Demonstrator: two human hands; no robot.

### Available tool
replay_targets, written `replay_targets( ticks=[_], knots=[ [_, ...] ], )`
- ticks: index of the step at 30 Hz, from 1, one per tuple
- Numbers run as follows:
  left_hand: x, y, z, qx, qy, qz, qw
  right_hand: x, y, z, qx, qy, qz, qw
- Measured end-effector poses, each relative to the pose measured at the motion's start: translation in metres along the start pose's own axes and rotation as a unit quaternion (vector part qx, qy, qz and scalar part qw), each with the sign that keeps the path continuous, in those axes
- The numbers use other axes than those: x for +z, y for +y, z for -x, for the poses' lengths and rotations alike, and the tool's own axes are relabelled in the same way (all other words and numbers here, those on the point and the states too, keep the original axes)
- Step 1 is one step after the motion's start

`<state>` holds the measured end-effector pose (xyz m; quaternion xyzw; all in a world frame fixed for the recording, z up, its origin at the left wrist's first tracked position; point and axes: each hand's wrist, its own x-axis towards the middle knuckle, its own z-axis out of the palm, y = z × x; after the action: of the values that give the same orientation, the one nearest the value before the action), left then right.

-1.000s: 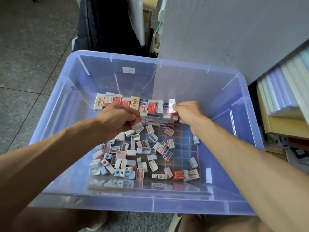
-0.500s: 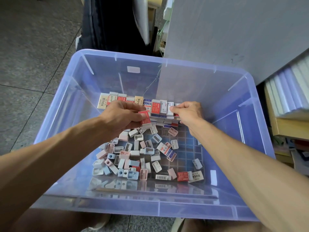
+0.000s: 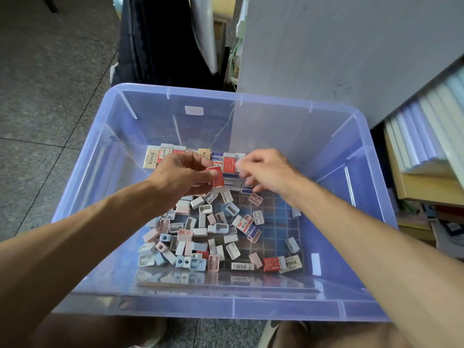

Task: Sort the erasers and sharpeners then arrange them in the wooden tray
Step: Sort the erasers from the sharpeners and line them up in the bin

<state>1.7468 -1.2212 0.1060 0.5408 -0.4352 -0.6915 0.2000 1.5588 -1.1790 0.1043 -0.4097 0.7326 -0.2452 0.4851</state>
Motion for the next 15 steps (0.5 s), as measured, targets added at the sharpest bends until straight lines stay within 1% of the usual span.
replay_targets(
  ticks=[1, 2, 3, 5, 7, 9, 11, 13, 15],
  knots=[
    [0.001, 0.0, 0.001, 0.005, 0.0, 0.009, 1.0, 0.005, -0.004, 0.006, -0.006, -0.053, 0.002, 0.999],
    [0.001, 0.0, 0.001, 0.009, -0.002, 0.019, 1.0, 0.011, -0.006, 0.01, -0.011, -0.082, 0.008, 0.997],
    [0.001, 0.0, 0.002, 0.012, -0.003, 0.028, 1.0, 0.017, -0.007, 0.012, -0.014, -0.093, 0.009, 0.996],
    [0.001, 0.001, 0.002, 0.015, 0.003, 0.04, 0.999, 0.025, -0.007, 0.011, -0.012, -0.094, -0.01, 0.995],
    [-0.002, -0.001, 0.002, 0.015, 0.037, 0.012, 0.999, 0.027, -0.008, 0.006, 0.0, -0.073, -0.029, 0.997],
    [-0.005, -0.004, 0.002, 0.015, 0.072, -0.073, 0.995, 0.028, -0.01, -0.005, 0.012, -0.014, -0.016, 1.0],
    [-0.01, -0.009, 0.003, 0.019, 0.076, -0.178, 0.981, 0.033, -0.013, -0.018, 0.021, 0.032, -0.019, 0.999],
    [-0.013, -0.016, 0.004, 0.044, 0.052, -0.305, 0.95, 0.04, -0.014, -0.031, 0.027, 0.044, -0.031, 0.998],
    [-0.014, -0.021, 0.005, 0.07, 0.026, -0.412, 0.908, 0.05, -0.013, -0.04, 0.016, 0.057, 0.0, 0.998]
  ],
)
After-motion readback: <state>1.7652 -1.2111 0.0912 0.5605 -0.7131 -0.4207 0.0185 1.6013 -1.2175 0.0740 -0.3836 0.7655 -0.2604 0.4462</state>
